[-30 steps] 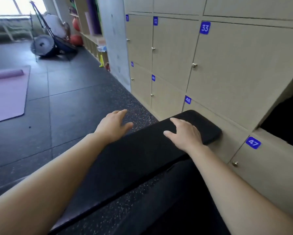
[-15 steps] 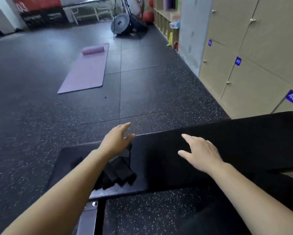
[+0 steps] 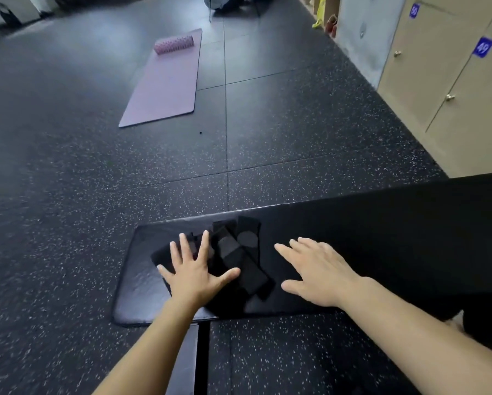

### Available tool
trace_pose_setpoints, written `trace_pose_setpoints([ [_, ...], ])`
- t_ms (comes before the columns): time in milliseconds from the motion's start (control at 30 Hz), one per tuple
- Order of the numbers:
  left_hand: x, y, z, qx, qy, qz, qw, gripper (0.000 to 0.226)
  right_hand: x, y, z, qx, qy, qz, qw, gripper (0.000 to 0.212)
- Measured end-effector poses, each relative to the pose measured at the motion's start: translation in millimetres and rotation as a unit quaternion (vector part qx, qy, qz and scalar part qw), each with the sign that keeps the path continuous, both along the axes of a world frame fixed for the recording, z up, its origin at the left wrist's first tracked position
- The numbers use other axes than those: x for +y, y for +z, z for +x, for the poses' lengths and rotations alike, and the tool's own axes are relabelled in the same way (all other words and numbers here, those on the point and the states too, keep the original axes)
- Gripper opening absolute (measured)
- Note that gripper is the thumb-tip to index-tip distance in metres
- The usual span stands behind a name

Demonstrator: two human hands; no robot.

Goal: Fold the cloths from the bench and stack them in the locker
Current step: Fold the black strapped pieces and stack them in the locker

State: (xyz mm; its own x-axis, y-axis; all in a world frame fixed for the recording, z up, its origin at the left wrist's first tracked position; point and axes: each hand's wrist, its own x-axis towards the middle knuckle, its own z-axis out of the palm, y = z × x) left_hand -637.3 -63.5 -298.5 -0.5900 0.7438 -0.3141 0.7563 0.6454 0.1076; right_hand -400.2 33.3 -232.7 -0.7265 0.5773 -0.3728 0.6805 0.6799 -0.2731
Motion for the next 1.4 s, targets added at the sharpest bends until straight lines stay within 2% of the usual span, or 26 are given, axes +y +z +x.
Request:
trace_pose_setpoints([
  [67, -4.1, -9.9, -2.9, -0.039, 0.038, -0.015, 0.998, 0.121, -2.3, -3.8, -5.5, -0.005, 0.003, -0.012, 1.0, 0.072],
  [167, -3.5, -23.0, 3.5, -0.078, 0.044, -0.031, 0.995, 0.12, -1.3, -5.2, -9.2, -0.019, 0.005, -0.012, 1.0, 0.07],
  [400, 24.3, -29.3, 45.1, -0.07, -0.012, -0.036, 0.997, 0.117, -0.3, -18.0, -5.9, -0.06, -0.002, -0.03, 0.998, 0.062],
  [533, 42.1, -29.5, 76.1, -0.079, -0.034, -0.038, 0.996, 0.117, 5.7, -22.6, 12.2, -0.075, -0.046, -0.059, 0.994, 0.058],
  [733, 65.3, -28.6, 121.4, -0.094, -0.057, -0.035, 0.993, 0.116, 20.8, -22.6, 56.8, -0.05, -0.133, -0.099, 0.985, 0.056],
  [1000, 97.6, -24.9, 190.8, -0.112, -0.105, -0.033, 0.988, 0.114, 51.9, -32.5, 127.4, -0.013, -0.296, -0.149, 0.943, 0.056],
  [1400, 155.1, -17.6, 290.6, -0.125, -0.134, -0.031, 0.983, 0.113, 89.5, -43.3, 216.4, 0.098, -0.416, -0.195, 0.883, 0.057],
])
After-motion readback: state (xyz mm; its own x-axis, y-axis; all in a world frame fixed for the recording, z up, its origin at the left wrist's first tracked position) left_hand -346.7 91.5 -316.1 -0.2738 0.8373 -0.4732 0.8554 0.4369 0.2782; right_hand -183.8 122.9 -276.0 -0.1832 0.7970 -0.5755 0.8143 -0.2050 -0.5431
